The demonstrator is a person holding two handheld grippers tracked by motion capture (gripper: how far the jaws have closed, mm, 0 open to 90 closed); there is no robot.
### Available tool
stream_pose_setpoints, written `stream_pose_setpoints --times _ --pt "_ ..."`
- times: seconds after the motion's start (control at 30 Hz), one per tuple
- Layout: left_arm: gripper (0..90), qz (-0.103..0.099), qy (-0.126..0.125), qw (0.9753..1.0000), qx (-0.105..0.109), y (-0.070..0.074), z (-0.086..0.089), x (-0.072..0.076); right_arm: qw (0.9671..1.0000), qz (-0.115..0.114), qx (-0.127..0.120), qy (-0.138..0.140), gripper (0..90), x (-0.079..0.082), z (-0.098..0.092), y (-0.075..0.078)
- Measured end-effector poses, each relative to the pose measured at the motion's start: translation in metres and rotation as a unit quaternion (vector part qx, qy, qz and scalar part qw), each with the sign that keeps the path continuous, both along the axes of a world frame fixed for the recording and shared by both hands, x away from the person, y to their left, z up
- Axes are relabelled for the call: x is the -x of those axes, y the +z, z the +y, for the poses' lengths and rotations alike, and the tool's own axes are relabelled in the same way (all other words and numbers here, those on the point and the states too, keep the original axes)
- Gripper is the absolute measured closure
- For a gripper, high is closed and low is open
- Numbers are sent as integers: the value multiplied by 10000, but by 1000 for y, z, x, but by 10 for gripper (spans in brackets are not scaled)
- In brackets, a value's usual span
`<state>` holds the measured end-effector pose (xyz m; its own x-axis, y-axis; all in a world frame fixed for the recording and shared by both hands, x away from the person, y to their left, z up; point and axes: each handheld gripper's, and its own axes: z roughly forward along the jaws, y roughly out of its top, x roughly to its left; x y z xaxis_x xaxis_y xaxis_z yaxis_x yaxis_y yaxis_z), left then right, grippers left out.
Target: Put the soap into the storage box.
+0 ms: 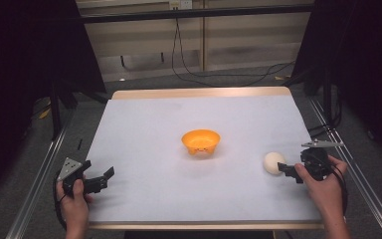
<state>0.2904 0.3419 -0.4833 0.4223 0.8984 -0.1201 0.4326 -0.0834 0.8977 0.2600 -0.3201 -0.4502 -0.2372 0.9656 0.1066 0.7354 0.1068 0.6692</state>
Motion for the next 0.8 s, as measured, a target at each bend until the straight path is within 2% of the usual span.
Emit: stream_pose_setpoints --times 0.4,0.8 --pt "12 9 0 10000 -8 0 0 0 9999 79 -85 102 51 -11 15 0" --pt "12 -6 -14 10000 5 0 0 0 9996 223 -165 73 74 -21 30 -5"
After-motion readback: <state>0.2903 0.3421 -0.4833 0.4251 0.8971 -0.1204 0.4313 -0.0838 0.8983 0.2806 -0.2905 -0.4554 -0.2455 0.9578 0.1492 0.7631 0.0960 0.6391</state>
